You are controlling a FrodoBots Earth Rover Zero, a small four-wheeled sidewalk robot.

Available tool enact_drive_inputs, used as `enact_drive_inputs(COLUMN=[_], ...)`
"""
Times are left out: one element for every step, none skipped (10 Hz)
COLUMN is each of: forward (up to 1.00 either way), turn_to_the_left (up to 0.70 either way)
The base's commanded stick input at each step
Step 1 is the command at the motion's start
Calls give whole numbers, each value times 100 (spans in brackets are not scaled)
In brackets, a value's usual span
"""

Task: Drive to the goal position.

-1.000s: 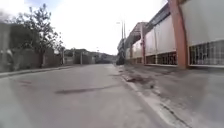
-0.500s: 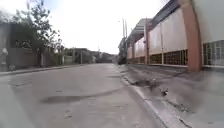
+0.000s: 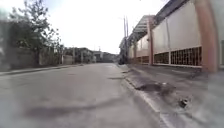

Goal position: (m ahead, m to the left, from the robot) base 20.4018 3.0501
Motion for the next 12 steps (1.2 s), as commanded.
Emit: enact_drive_inputs(forward=[100,100,100,100,100,100,100,100,100,100,100,100], turn_to_the_left=[-2,-2,-2,-2,-2,0,-2,-2,-2,-2,-2,-2])
